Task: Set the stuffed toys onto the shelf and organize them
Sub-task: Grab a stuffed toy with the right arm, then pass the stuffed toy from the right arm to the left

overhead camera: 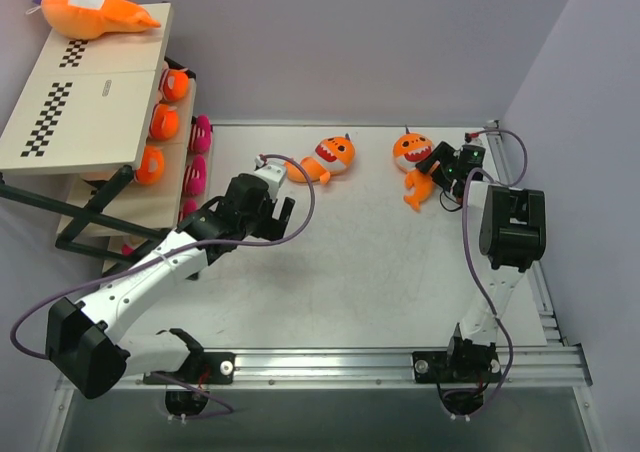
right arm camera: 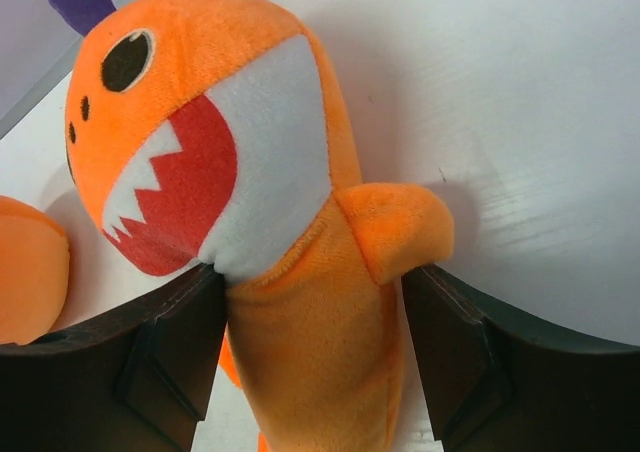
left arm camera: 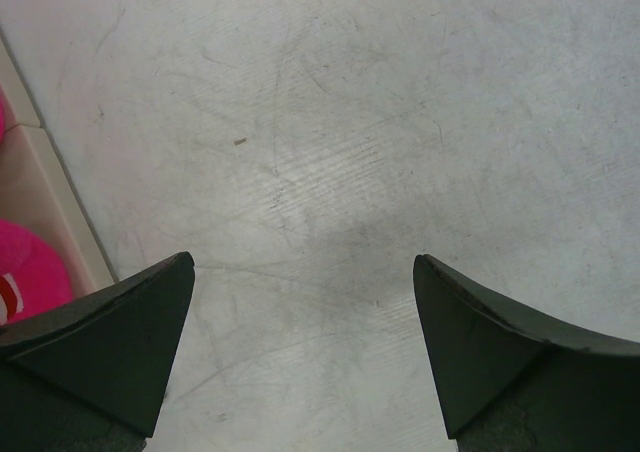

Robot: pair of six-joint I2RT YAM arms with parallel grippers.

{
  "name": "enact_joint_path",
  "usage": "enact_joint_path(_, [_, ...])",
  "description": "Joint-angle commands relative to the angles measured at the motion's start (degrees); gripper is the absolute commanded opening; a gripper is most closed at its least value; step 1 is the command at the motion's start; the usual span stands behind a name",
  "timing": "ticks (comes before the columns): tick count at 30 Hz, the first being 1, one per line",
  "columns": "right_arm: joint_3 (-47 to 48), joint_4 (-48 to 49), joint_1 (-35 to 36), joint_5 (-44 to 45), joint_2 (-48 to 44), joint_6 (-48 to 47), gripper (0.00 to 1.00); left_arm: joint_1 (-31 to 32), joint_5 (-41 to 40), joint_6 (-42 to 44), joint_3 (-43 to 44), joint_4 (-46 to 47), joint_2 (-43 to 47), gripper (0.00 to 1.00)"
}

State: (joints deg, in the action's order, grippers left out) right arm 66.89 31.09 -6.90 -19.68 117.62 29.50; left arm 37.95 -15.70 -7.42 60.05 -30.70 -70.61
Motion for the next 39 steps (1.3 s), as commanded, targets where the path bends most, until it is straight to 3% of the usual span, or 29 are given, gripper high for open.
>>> enact_joint_path(1, [1.75, -3.75, 1.27, 0.78, 2.43, -2.6, 0.67, -0.51, 1.73, -0.93, 1.73, 1.43, 0.91, 1.0])
enact_joint_path(8, [3.51, -8.15, 4.43, 2.02, 3.76, -4.71, 0.47, -0.78, 2.78, -1.1, 1.82, 1.43, 0.21, 1.0])
enact_joint_path(14, [0.96, -8.5, 8.47, 3.42, -1.15, -4.71, 0.1, -0.86, 3.66, -0.76, 1.47, 1.96, 0.21, 1.0])
enact_joint_path(17, [-0.71, -9.29, 10.58, 3.25, -3.88, -3.22, 0.01, -0.86, 4.71, -0.49, 1.12, 2.83, 0.47, 1.0])
enact_joint_path(30, [-7.22, -15.61, 20.16, 2.37, -19.0, 3.11, 0.0, 0.54, 13.86, 2.76, -4.23, 12.93, 5.83, 1.0])
enact_joint_path(39, [-7.83, -18.79, 26.58, 1.31, -27.09, 9.35, 0.0, 10.72, 11.84, 15.67, -11.79, 22.52, 12.86, 0.99])
